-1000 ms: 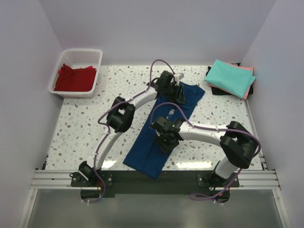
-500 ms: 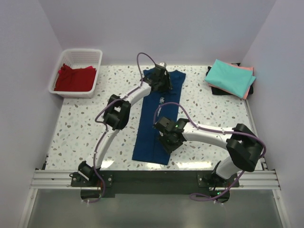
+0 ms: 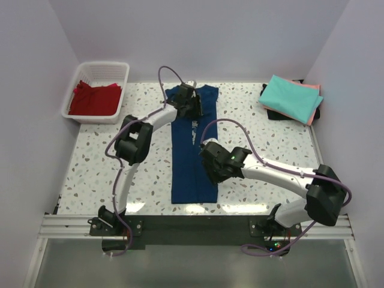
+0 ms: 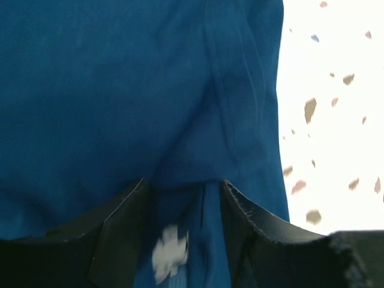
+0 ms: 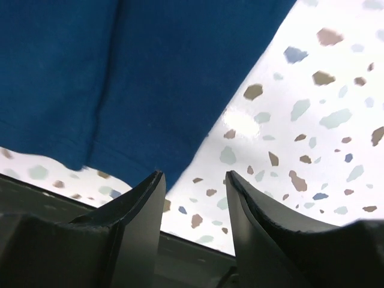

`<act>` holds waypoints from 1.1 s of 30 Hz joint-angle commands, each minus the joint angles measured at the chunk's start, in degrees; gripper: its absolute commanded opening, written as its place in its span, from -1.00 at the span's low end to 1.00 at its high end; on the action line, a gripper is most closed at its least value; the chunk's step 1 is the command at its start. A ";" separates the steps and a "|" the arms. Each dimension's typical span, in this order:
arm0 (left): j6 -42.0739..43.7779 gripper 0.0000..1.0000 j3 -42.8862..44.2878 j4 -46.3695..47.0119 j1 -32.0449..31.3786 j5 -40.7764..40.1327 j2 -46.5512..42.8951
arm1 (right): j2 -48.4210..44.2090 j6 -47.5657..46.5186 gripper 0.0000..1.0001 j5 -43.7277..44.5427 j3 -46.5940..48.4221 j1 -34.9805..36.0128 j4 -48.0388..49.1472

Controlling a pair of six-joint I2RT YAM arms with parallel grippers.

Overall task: Fold and stack the t-shirts
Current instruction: Fold the tshirt

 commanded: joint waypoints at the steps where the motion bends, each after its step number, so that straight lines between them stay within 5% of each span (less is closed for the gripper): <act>1: 4.68 0.16 -8.82 6.74 0.48 -1.12 -16.75 | -3.64 5.00 0.01 6.98 3.19 0.30 2.22; 9: 2.49 0.16 -16.64 -10.56 0.30 -10.55 -34.49 | -2.94 7.64 0.05 11.04 4.24 -0.04 1.17; 14: -3.56 0.12 -35.08 -19.18 -1.19 -15.38 -46.98 | -3.64 14.22 0.04 12.44 0.30 -0.75 1.78; 21: -7.45 0.10 -60.76 -13.92 -2.69 -13.37 -72.98 | -11.72 20.82 0.13 15.44 -10.41 -0.93 8.53; 33: -11.13 0.07 -77.12 -10.41 -4.52 0.34 -82.33 | -13.76 24.51 0.08 5.79 -17.10 -0.49 13.46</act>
